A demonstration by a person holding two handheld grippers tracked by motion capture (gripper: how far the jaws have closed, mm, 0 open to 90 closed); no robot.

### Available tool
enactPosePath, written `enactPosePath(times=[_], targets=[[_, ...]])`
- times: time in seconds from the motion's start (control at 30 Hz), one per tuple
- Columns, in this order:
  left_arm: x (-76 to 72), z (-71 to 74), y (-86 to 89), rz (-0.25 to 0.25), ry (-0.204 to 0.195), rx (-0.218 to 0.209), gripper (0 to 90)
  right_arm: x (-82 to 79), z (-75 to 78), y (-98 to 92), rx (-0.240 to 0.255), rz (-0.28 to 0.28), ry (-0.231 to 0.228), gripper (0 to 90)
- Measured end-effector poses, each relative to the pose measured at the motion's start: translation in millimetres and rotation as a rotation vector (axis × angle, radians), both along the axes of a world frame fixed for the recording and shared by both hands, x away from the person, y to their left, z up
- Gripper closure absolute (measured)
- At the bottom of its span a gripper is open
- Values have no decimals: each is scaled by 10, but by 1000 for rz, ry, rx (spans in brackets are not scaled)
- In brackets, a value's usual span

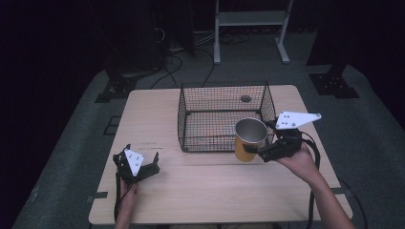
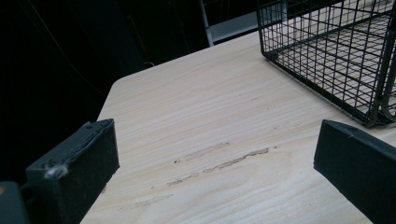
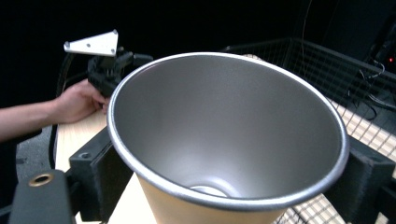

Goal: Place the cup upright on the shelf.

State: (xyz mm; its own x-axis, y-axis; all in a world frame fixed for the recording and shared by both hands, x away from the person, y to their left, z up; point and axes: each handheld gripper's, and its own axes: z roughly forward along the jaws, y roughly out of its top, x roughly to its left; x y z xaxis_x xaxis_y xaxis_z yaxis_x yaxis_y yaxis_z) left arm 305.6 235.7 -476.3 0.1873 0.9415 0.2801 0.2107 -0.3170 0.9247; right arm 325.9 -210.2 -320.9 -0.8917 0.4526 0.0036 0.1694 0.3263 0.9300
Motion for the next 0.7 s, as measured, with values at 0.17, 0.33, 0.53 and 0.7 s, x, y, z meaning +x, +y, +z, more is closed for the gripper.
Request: enactPosePath(times=[0.17,0.33,0.53,0.7], targets=[[-1,0,-1,-1,0,2,0,156,142,88,-3,3,-2,128],[0,1,2,-1,-1,-1,0,360,184,163,-19,-4,13,127],[-1,1,1,-2,-1,-3,0,657,155,263,-44,-22,33,127],[-1,1,4,-2,-1,-5,0,885,131,355,-52,-25,48,127]])
